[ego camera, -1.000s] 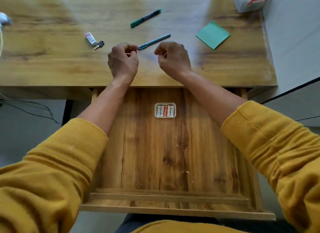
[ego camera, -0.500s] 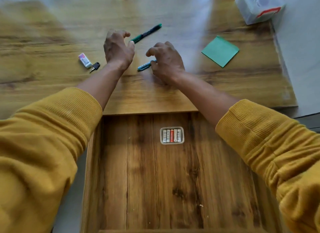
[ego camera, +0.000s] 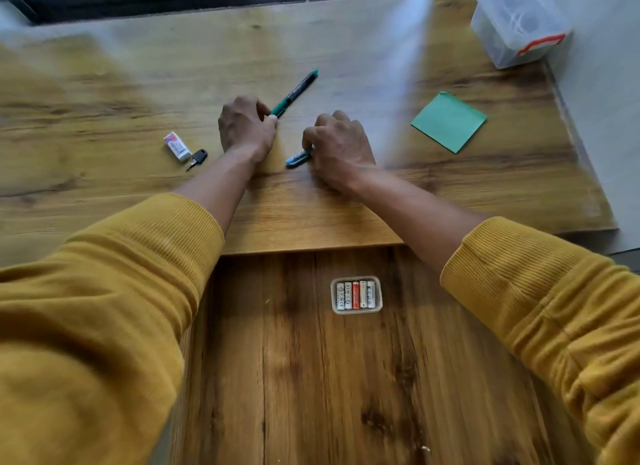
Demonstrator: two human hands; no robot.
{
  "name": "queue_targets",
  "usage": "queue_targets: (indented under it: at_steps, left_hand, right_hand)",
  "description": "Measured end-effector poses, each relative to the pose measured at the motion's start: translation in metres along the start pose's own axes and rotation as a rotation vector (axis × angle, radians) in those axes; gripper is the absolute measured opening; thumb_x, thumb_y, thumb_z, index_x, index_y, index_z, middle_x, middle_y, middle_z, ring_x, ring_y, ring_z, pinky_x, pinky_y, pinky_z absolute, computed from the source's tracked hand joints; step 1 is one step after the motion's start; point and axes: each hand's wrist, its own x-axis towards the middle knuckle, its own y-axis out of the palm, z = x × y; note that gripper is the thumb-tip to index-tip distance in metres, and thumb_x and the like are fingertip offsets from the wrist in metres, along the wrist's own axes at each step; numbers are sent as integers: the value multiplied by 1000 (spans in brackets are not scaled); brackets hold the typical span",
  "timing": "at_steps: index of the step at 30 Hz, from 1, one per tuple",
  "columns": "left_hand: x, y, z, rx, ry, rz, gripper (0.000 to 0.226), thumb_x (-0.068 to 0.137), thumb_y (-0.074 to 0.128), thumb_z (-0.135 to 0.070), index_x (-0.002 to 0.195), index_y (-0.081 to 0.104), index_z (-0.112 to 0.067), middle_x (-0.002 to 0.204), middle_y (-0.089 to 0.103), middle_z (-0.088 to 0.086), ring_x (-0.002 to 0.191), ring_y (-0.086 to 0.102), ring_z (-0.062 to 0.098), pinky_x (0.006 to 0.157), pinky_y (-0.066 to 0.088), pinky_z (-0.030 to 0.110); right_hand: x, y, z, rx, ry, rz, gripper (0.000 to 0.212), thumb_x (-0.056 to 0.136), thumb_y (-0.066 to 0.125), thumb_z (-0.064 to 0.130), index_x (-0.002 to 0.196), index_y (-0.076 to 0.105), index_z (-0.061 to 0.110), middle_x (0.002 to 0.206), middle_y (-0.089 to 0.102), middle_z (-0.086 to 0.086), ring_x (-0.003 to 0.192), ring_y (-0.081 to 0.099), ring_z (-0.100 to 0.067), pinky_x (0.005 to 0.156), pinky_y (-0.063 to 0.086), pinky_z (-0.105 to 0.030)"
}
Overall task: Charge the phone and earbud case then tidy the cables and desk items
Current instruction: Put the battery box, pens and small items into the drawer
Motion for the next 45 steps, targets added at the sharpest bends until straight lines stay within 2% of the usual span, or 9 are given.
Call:
queue_targets:
  at_steps: [7, 11, 15, 21, 26, 30, 36, 41, 45]
  left_hand:
    - [-20, -11, 7, -98, 16, -79, 15, 95, 72, -30, 106, 78, -22, 108, 77, -2, 104, 70, 17, 89, 48, 25]
    - [-46, -40, 6, -301, 26, -180, 17, 92, 73, -26, 106, 80, -21, 99, 78, -7, 95, 73, 9, 95, 57, 28]
    - [-81, -76, 8, -534, 111, -219, 16, 92, 76, -18, 107, 80, -14, 95, 77, -8, 88, 73, 1, 86, 61, 22]
    - [-149, -110, 21, -809, 177, -135, 19, 98, 73, -12, 116, 77, -7, 109, 77, 6, 97, 77, 20, 87, 65, 38]
    - [-196, -105, 46, -814, 82, -54, 20, 96, 78, -18, 116, 76, -19, 109, 77, 7, 95, 78, 24, 81, 66, 46]
    - [-232, -84, 77, -696, -105, -8, 13, 90, 85, -18, 101, 81, -23, 93, 80, -6, 84, 76, 10, 84, 65, 38]
    - [-281, -47, 123, -477, -223, 181, 18, 93, 82, -21, 111, 82, -20, 103, 79, -6, 95, 73, 6, 85, 65, 32]
    - [-298, -22, 146, -339, -253, 238, 19, 93, 82, -19, 111, 82, -16, 104, 76, -7, 84, 64, -7, 69, 51, 3]
    - [-297, -10, 149, -306, -265, 258, 17, 93, 81, -18, 110, 82, -15, 97, 71, -12, 82, 61, -10, 68, 46, 1]
  right_hand:
    - [-15, -2, 4, 30, 84, -105, 21, 96, 61, 11, 107, 73, 25, 112, 67, 1, 114, 55, -27, 87, 43, -40]
    - [-36, -17, 15, 155, 115, -241, 14, 99, 59, 14, 103, 71, 20, 103, 69, -1, 100, 58, -25, 76, 40, -35]
    - [-65, -37, 34, 342, 177, -346, 10, 97, 64, 17, 104, 71, 16, 100, 70, -2, 94, 59, -22, 73, 43, -32]
    - [-130, -58, 71, 642, 294, -413, 9, 94, 74, 15, 103, 74, 13, 95, 75, 2, 87, 70, -12, 76, 54, -21]
    - [-166, -46, 93, 745, 379, -321, 11, 93, 77, 21, 103, 74, 16, 92, 74, 7, 83, 71, -8, 75, 57, -23]
    - [-189, -16, 110, 752, 508, -176, 10, 90, 79, 25, 98, 77, 19, 88, 75, 8, 81, 70, -9, 75, 58, -28]
    - [-221, 42, 128, 728, 595, 73, 9, 91, 78, 24, 97, 73, 21, 87, 71, 6, 80, 68, -9, 67, 58, -27]
    - [-235, 81, 135, 629, 700, 228, 12, 90, 79, 21, 100, 74, 20, 95, 74, 1, 87, 69, -14, 70, 59, -29]
    - [-240, 98, 137, 592, 725, 300, 13, 91, 79, 20, 102, 72, 20, 94, 71, 1, 85, 68, -15, 69, 61, -32]
